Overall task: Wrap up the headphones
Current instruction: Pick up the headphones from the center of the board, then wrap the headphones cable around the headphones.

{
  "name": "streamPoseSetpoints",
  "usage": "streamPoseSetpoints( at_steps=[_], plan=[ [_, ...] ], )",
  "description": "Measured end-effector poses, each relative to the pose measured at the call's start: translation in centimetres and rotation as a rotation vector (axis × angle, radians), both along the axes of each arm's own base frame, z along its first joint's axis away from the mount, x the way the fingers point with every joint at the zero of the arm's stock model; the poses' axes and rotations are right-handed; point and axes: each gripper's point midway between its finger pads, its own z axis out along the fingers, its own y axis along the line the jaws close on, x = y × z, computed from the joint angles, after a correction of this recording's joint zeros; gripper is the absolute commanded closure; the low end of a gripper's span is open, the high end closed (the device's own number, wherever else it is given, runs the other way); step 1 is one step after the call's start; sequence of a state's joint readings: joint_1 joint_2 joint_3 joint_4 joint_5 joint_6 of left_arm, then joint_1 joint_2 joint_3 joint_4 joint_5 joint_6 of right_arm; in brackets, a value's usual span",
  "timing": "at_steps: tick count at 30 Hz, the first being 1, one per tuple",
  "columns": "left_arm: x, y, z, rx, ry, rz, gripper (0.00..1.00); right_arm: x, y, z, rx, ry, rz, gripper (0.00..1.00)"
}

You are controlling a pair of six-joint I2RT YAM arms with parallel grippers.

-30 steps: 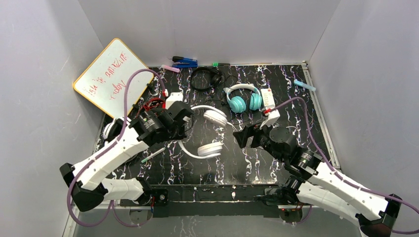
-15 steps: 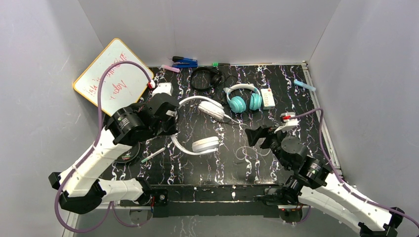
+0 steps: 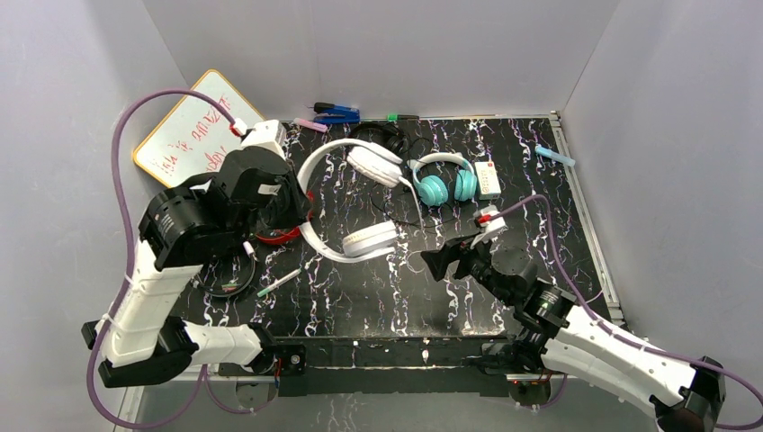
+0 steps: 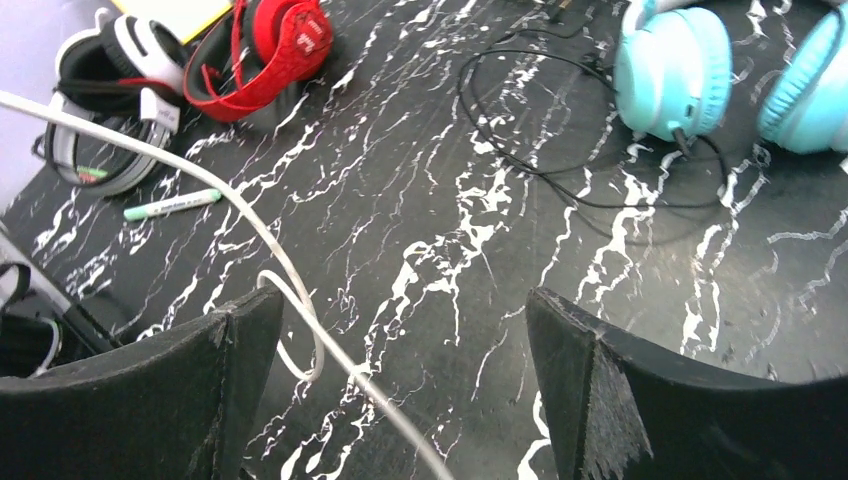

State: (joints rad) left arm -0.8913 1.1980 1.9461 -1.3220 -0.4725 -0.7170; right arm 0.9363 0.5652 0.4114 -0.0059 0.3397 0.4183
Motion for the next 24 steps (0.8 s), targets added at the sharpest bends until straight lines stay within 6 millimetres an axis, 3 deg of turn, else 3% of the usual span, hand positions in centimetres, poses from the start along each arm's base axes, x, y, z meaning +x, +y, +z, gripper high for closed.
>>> streamPoseSetpoints(
  at_steps=[2, 8, 14, 19, 24],
  plan=[
    [-0.2, -1.0, -0.3, -0.014, 0.028, -0.036, 1.00, 0.0, 0.9, 0.1, -0.011, -0.020, 0.045, 0.04],
    [-0.2, -2.7, -1.2, -0.016, 0.081, -0.083, 1.00, -0.1, 2.7, 0.8, -0.057, -0.098, 0.153, 0.21],
    [-0.5, -3.3, -1.2, -0.038, 0.092, -0.107, 1.00, 0.1, 5.2, 3.7, -0.075, -0.185, 0.261, 0.65],
    [-0.2, -4.4, -1.1, -0.094, 0.087, -0.111, 1.00, 0.0, 6.7, 4.3, -0.063, -0.186, 0.320, 0.75],
    [-0.7, -7.8, -3.6, -0.208, 0.160, -0.175, 1.00, -0.7, 8.0, 3.6, -0.038, -0.141, 0.376, 0.78]
  ],
)
